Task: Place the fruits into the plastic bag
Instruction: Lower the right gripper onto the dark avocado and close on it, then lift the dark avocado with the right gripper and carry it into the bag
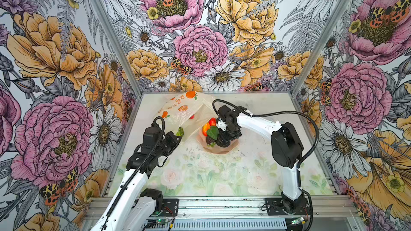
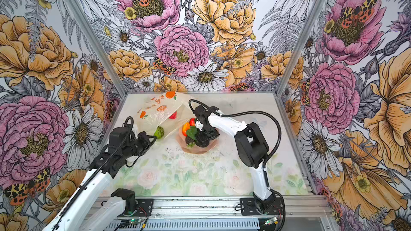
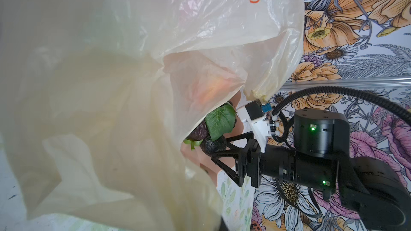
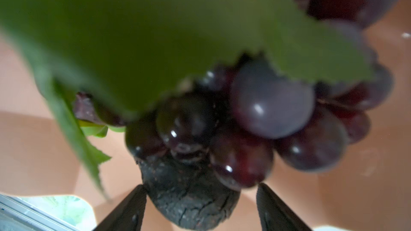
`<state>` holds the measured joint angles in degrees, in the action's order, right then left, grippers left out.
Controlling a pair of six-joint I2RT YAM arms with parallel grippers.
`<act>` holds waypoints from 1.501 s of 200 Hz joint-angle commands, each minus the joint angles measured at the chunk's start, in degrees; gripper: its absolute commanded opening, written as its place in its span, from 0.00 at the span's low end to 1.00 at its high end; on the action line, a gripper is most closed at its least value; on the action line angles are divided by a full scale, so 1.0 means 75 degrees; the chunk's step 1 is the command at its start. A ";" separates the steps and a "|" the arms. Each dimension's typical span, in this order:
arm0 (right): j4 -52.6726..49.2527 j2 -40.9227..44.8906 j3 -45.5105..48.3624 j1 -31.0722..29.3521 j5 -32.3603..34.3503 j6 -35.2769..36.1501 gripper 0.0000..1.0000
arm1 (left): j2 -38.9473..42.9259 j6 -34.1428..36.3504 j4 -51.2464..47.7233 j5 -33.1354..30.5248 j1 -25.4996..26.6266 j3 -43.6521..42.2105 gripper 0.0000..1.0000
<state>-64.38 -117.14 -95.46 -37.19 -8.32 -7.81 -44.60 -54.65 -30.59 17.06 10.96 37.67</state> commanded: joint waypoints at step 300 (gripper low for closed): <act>0.1059 0.2323 0.0825 0.0189 -0.2023 -0.1875 0.67 | 0.0661 -0.0137 0.0027 -0.0377 0.0460 -0.0284 0.00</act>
<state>-60.47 -103.13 -88.53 -35.77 -17.41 -16.75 -39.64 -55.59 -30.68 16.47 12.60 35.33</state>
